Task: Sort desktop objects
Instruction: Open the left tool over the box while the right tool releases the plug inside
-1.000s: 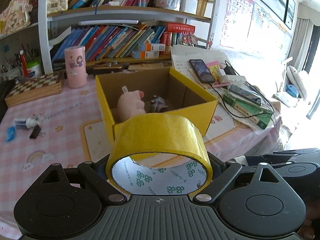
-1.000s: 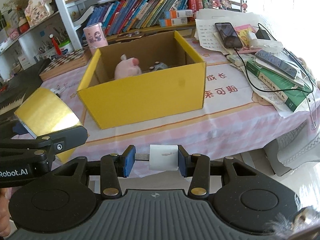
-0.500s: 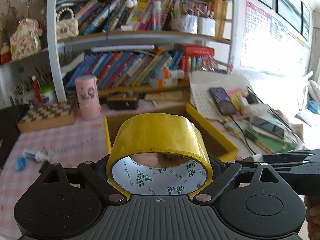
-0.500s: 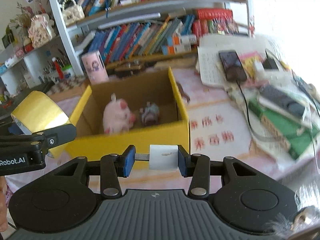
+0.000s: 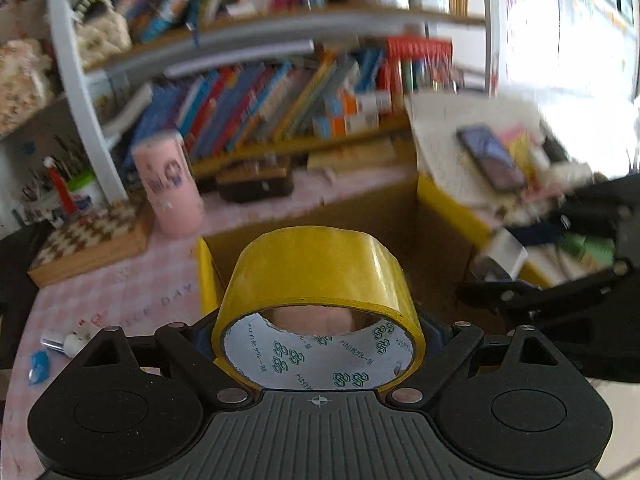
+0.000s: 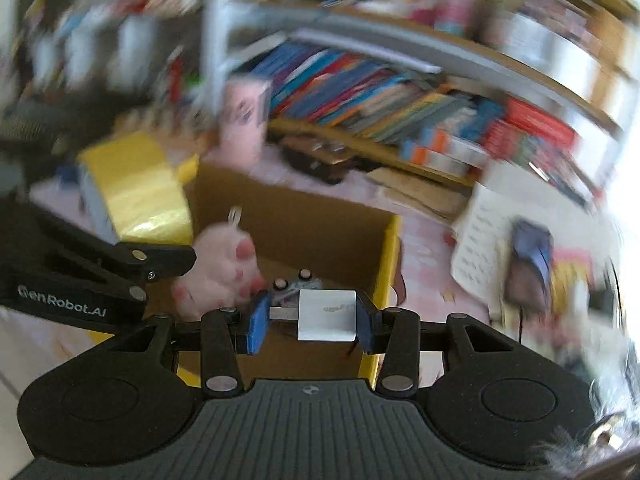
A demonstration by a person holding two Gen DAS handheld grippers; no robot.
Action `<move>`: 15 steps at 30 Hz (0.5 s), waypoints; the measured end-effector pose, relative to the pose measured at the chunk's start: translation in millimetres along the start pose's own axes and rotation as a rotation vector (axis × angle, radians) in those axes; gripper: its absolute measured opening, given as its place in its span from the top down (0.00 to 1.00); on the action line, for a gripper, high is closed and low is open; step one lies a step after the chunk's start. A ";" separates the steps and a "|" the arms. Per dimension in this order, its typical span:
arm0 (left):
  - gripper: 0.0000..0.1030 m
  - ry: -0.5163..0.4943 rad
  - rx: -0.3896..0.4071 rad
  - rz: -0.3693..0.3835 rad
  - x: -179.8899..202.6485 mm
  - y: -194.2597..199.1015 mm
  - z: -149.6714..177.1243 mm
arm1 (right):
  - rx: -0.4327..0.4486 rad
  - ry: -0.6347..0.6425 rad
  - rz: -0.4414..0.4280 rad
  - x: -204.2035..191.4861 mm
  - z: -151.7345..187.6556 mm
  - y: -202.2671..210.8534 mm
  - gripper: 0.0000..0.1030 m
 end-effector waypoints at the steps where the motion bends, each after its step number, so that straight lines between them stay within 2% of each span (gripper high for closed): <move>1: 0.11 -0.014 -0.027 0.004 0.4 -8.2 0.3 | -0.017 0.070 -0.022 -1.3 -2.4 -10.2 0.60; 6: 0.11 -0.068 -0.153 0.025 7.2 -39.6 5.1 | -0.122 0.362 -0.133 -11.6 -6.0 -54.3 0.60; 9: 0.11 -0.029 -0.220 0.065 2.7 -53.9 8.6 | -0.202 0.414 -0.187 -13.8 -7.3 -76.8 0.60; 15: 0.10 -0.063 -0.270 0.045 8.0 -59.4 6.4 | -0.367 0.507 -0.282 -23.9 -6.5 -112.2 0.60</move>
Point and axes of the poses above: each gripper's, at about its wrist camera, not at the fingertips, and y roughly against the way its jaws point, x to its right, z to its underside, the point moved 1 cm from there along -y, roughly the way its jaws point, and after that the axes turned 4 degrees about z, right-handed, at the moved point
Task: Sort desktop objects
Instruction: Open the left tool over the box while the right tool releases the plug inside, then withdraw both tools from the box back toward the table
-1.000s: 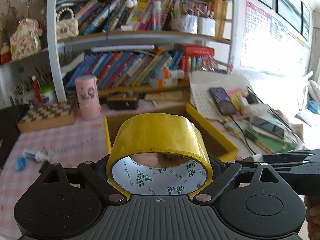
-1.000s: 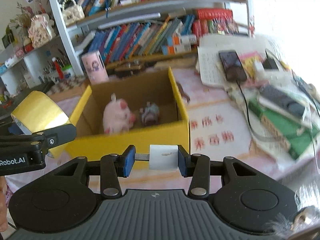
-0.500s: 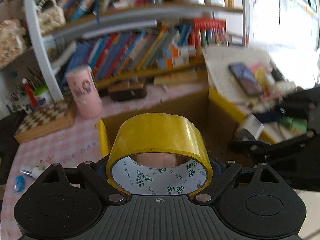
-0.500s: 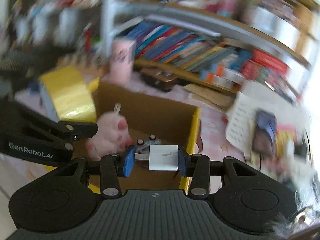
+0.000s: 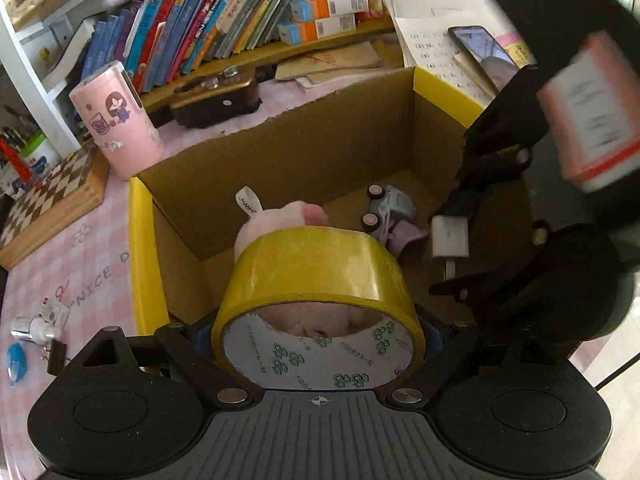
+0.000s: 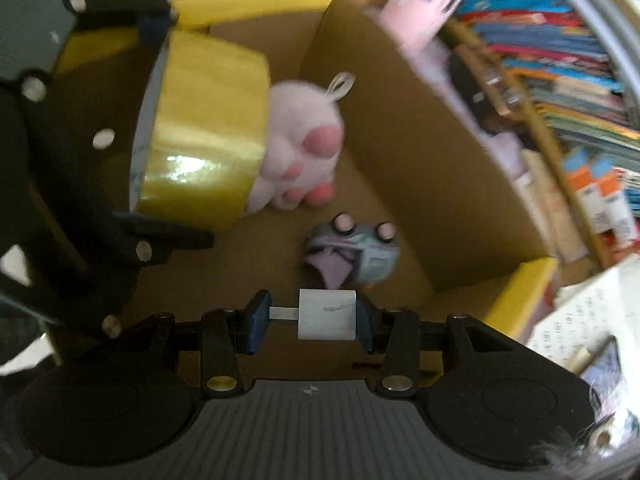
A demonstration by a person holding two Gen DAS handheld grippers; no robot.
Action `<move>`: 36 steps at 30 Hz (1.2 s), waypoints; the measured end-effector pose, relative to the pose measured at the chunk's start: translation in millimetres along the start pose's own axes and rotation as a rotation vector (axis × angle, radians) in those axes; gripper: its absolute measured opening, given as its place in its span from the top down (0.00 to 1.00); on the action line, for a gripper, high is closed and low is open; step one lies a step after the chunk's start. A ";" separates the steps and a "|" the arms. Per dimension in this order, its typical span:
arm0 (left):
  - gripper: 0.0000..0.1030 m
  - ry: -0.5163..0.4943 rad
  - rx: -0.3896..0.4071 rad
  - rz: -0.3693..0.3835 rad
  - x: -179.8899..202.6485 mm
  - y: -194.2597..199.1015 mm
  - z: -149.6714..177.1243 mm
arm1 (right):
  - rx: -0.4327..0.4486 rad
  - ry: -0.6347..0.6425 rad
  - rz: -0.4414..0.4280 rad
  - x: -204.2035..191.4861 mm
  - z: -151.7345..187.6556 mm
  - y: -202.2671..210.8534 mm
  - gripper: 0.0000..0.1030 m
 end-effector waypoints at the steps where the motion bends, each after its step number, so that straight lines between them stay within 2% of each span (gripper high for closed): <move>1: 0.10 -0.002 -0.007 -0.003 0.9 -0.2 0.0 | -0.022 0.006 -0.017 -0.7 -1.0 -4.7 0.60; 4: 0.09 0.007 -0.009 -0.021 1.8 0.5 -0.9 | -0.065 0.015 -0.042 -0.9 -3.8 -11.0 0.58; 8: 0.09 0.017 0.041 -0.048 1.6 10.4 1.7 | -0.019 -0.003 -0.003 -0.8 -1.4 -2.6 0.38; 11: 0.06 0.032 0.118 -0.050 0.5 27.2 5.3 | 0.048 -0.047 0.017 1.0 3.3 12.0 0.37; 14: 0.04 0.074 0.189 -0.044 -3.8 47.5 9.1 | 0.157 -0.094 0.055 -0.9 9.8 36.7 0.35; 18: 0.04 0.123 0.277 -0.035 -6.6 77.3 19.6 | 0.282 -0.178 0.143 -7.6 13.3 69.9 0.34; 19: 0.04 0.133 0.304 -0.042 -6.6 85.7 23.4 | 0.310 -0.201 0.169 -10.3 15.2 78.2 0.31; 20: 0.04 0.141 0.328 -0.050 -6.7 93.2 26.9 | 0.338 -0.222 0.202 -13.8 17.7 87.5 0.25; 22: 0.04 0.161 0.377 -0.072 -7.0 107.8 35.8 | 0.403 -0.264 0.269 -22.1 24.2 112.0 0.22; 26: 0.04 0.191 0.443 -0.122 -7.2 132.0 56.4 | 0.508 -0.394 0.364 -45.9 40.2 142.4 0.20; 29: 0.04 0.214 0.471 -0.158 -7.7 144.5 74.2 | 0.552 -0.502 0.437 -71.0 51.2 162.2 0.19; 36: 0.04 0.270 0.511 -0.195 -13.5 166.9 113.7 | 0.545 -0.802 0.483 -113.9 69.0 172.3 0.19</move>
Point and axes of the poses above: each gripper's, at about its wrist camera, not at the fingertips, and y roughly against the way its jaws point, x to its right, z to its underside, the point moved 1 cm from there along -y, roughly the way its jaws point, and after that the axes turned 4 degrees about z, right-handed, at the moved point
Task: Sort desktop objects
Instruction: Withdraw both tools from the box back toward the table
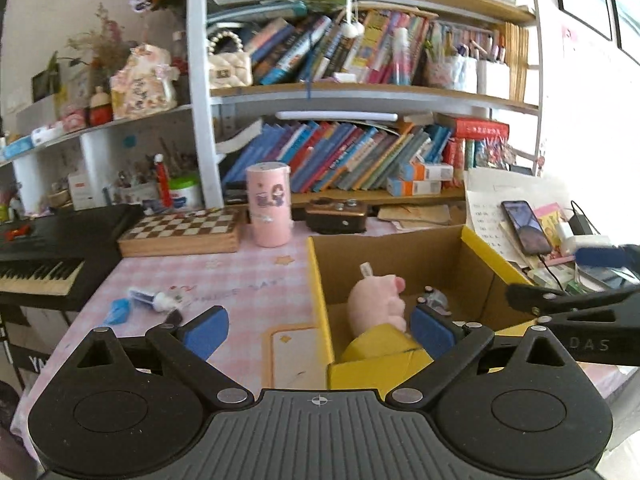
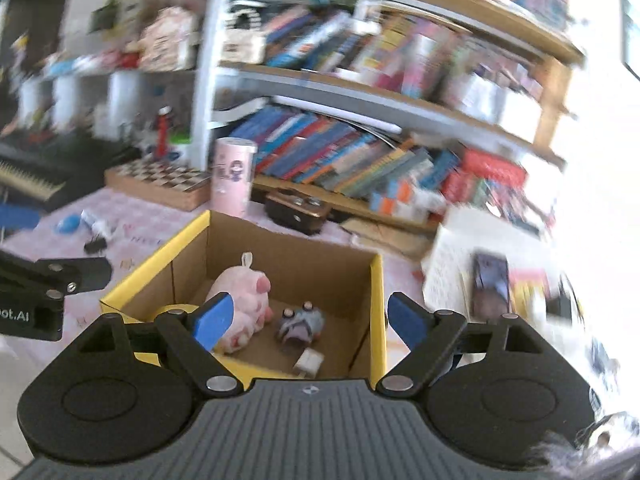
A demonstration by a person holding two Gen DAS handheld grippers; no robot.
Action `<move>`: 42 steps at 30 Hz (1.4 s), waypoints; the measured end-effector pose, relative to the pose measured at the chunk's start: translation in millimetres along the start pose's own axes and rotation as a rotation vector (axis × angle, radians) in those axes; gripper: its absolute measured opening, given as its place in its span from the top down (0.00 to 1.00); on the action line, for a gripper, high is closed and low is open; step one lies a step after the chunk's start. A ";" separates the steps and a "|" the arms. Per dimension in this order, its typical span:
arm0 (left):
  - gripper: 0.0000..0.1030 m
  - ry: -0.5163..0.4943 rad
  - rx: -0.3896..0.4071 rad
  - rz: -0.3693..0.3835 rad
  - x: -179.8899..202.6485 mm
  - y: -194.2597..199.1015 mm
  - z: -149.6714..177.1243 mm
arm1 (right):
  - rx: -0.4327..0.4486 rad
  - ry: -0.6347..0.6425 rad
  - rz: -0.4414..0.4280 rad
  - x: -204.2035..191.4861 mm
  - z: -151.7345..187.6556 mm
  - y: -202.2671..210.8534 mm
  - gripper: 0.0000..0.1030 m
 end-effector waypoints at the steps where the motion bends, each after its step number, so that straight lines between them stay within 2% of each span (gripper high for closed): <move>1: 0.04 -0.001 0.002 -0.007 -3.2 4.7 2.7 | -0.010 -0.031 0.012 -1.4 4.0 4.2 0.19; 9: 0.04 0.020 -0.021 -0.007 -35.3 29.4 25.2 | -0.093 -0.163 0.094 -26.6 36.0 36.2 0.19; 17: 0.04 -0.007 -0.064 0.005 -65.7 51.9 49.0 | -0.162 -0.225 0.119 -65.2 53.4 58.4 0.19; 33: 0.04 -0.005 -0.165 0.001 -124.4 89.4 92.6 | -0.257 -0.224 0.043 -159.6 80.5 91.7 0.19; 42: 0.04 0.031 -0.190 -0.036 -157.7 104.2 104.6 | -0.258 -0.176 -0.023 -202.2 80.9 99.9 0.19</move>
Point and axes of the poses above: each gripper's, at about its wrist camera, not at the fingertips, and y roughly against the way its jaws point, x to its right, z to its underside, the point moved 1 cm from there along -y, roughly the way its jaws point, and after that the axes turned 4 degrees about z, right-handed, at the moved point
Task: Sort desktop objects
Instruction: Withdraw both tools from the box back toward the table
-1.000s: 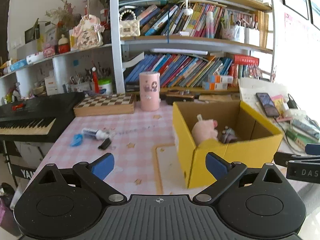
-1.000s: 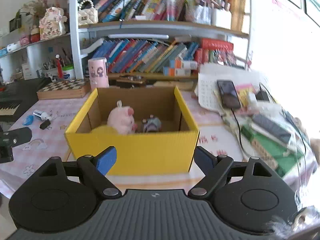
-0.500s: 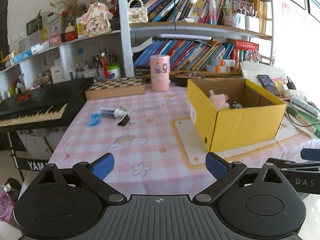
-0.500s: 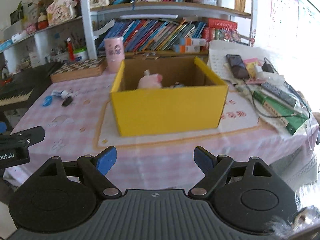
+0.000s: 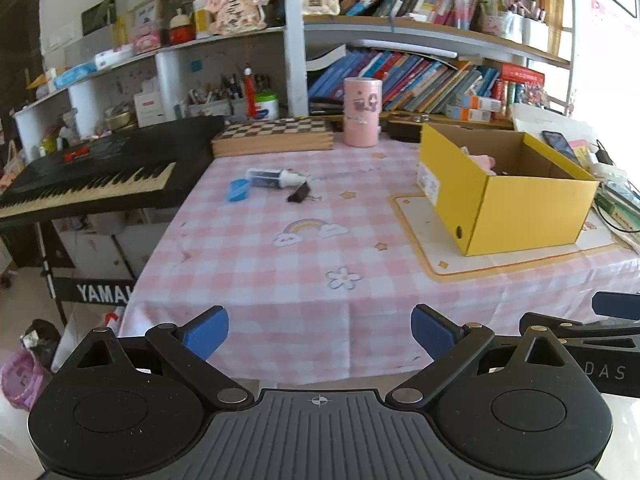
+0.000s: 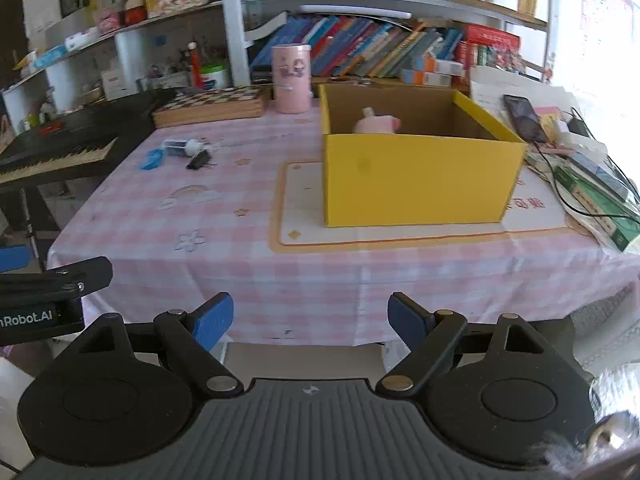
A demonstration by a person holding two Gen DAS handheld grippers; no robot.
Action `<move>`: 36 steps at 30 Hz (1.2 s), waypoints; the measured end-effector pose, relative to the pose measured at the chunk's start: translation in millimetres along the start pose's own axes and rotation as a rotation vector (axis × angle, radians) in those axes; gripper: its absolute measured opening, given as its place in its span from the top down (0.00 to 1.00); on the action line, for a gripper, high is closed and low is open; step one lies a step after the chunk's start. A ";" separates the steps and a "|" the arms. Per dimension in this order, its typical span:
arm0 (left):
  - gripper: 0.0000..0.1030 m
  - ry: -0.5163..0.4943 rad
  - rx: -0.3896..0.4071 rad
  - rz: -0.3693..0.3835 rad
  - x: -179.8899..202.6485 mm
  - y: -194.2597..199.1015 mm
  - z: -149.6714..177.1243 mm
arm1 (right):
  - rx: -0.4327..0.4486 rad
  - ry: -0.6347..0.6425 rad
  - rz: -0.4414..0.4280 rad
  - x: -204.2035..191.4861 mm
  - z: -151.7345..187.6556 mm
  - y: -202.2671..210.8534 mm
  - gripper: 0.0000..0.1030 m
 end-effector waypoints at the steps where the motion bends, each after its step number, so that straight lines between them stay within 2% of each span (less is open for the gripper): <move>1: 0.04 0.002 0.000 -0.004 -3.0 1.2 0.8 | 0.001 0.003 -0.005 -3.0 0.1 0.4 0.19; 11: 0.04 0.037 0.017 -0.034 -26.4 9.8 4.1 | 0.020 0.056 -0.039 -28.7 -4.3 4.0 0.19; 36: 0.04 0.045 0.034 -0.080 -61.1 20.0 10.1 | 0.028 0.123 -0.093 -75.5 -11.5 1.7 0.19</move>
Point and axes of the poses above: each gripper's, at about its wrist camera, not at the fingertips, and y roughly against the way its jaws point, x to its right, z to its underside, the point moved 1 cm from there along -y, roughly the way its jaws point, and after that the axes turned 4 degrees about z, right-handed, at the moved point
